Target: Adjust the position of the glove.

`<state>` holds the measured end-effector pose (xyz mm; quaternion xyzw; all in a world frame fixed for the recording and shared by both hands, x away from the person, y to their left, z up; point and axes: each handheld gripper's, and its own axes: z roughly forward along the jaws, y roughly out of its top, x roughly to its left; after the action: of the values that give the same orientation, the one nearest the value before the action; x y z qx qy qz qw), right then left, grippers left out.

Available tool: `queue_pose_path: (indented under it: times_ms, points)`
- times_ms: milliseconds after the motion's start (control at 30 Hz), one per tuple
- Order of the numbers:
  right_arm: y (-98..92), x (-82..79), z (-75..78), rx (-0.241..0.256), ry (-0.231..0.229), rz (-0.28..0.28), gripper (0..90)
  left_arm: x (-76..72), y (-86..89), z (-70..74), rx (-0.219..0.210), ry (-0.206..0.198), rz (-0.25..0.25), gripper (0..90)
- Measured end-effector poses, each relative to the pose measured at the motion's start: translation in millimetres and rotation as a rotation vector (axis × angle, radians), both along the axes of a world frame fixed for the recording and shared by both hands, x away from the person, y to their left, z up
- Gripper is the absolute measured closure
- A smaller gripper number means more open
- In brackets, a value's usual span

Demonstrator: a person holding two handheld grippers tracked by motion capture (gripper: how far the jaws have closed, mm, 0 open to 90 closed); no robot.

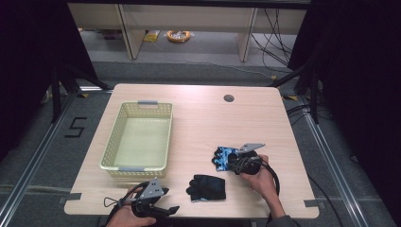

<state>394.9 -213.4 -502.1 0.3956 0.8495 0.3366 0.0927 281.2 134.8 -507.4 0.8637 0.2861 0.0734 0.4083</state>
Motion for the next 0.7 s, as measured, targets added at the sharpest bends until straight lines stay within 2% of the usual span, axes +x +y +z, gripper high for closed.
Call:
queue_pose_path:
  times_ms: [33,67,100,133,200,233,267,400,500,533,567,600,633,667,700]
  points:
    - [-2.6,2.3,-1.4,-0.003,-0.015,0.001,81.3,-1.4,-1.5,-1.2,-0.033,0.019,0.031,27.7]
    - [-2.6,2.3,-1.4,-0.003,-0.015,0.001,81.3,-1.4,-1.5,-1.2,-0.033,0.019,0.031,27.8]
    - [-4.1,3.4,-0.4,0.009,0.008,-0.007,85.1,0.1,-0.6,-0.1,-0.028,0.005,0.019,27.8]
    - [-4.9,4.3,-1.5,0.014,-0.001,0.002,86.2,1.0,0.7,0.5,-0.009,0.001,0.014,27.8]
    - [-4.2,3.1,-1.2,0.015,0.002,0.002,88.1,2.1,1.1,0.1,-0.004,-0.003,0.003,28.0]
    - [-4.2,3.1,-1.2,0.015,0.002,0.002,88.1,2.1,1.1,0.1,-0.004,-0.003,0.003,28.1]
    - [-2.8,2.4,-1.7,0.027,-0.002,-0.006,88.7,0.4,-1.1,-1.9,-0.023,0.017,0.022,28.2]
    - [-3.9,2.9,-0.2,0.034,-0.018,0.001,89.2,0.0,-1.4,-1.9,-0.025,0.02,0.016,28.4]
    - [-4.4,2.4,4.0,0.037,-0.01,0.0,89.3,0.7,-0.9,-2.0,-0.025,0.016,0.012,28.3]
    - [-4.5,2.0,7.1,0.058,-0.026,-0.005,89.3,2.5,1.5,-1.0,-0.003,0.005,-0.007,28.2]
    - [-3.5,2.2,5.6,0.091,-0.057,-0.02,89.3,2.2,0.9,-1.2,-0.017,0.008,-0.001,28.3]
    - [-5.8,2.6,8.5,0.064,-0.051,-0.004,89.3,1.2,0.1,-1.6,-0.026,0.021,0.022,28.3]
    - [-6.7,2.7,9.7,0.067,-0.043,-0.002,89.3,1.0,0.0,-1.6,-0.029,0.024,0.025,28.3]
    - [-6.2,2.4,8.8,0.097,-0.063,-0.021,89.3,1.2,0.1,-1.5,-0.026,0.02,0.022,28.3]
    - [-6.2,2.4,8.8,0.097,-0.063,-0.021,89.3,1.2,0.1,-1.5,-0.026,0.02,0.022,28.3]
